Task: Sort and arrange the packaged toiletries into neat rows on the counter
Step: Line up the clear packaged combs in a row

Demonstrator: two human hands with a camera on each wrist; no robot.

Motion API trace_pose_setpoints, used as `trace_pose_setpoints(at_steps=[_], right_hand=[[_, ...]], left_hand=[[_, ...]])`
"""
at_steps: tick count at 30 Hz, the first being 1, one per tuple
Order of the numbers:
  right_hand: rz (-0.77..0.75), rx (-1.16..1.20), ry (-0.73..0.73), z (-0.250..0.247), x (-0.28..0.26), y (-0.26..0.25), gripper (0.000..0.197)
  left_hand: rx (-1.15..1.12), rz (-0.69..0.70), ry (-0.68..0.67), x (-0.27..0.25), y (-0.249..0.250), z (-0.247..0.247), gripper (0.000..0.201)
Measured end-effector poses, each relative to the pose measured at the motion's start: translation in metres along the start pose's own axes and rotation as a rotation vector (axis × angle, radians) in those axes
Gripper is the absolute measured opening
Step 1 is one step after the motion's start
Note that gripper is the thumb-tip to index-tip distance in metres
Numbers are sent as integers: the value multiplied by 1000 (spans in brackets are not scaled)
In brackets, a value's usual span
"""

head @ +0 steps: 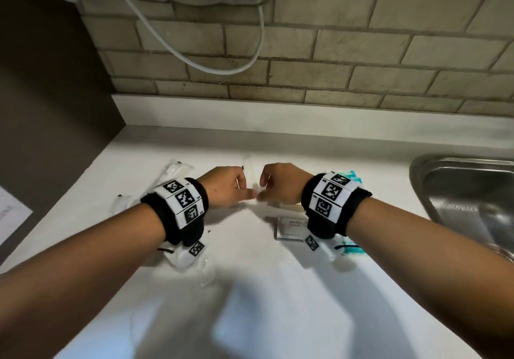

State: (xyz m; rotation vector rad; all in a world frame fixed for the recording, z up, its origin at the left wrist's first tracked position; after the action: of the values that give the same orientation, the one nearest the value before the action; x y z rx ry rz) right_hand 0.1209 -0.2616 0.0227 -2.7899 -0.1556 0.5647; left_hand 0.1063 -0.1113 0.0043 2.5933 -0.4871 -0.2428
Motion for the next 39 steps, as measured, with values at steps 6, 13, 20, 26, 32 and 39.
trace_pose_setpoints(at_steps=[6,13,20,26,32,39], right_hand=[[87,-120,33,35,23,-49,41],[273,-216,108,58,39,-70,48],[358,-170,124,60,43,-71,53],[393,-43,167,56,41,-69,53],[391,200,220,48,44,-68,58],[274,368,300,33,29,-75,47]], left_hand=[[250,-206,-235,-80,-42,6,60],[285,-242,-159,-105,-49,19,63],[170,-223,-71,-111,-56,15,49],[39,-217,31,-113,-77,-3,22],[-13,-142,166,-96,-92,-39,9],[31,-99,248,-60,-128,-56,12]])
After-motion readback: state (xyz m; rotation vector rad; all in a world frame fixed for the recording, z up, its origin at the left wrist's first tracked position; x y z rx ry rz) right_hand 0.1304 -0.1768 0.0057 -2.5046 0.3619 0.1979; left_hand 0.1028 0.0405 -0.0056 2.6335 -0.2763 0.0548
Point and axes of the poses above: each hand's wrist, its own x-axis towards the middle knuckle, its own z-axis out of the palm, y = z × x, the point moved 3 cm from there along x, towards the middle knuckle, and after that the axes turned 15 degrees about z, right-handed, at the moved point
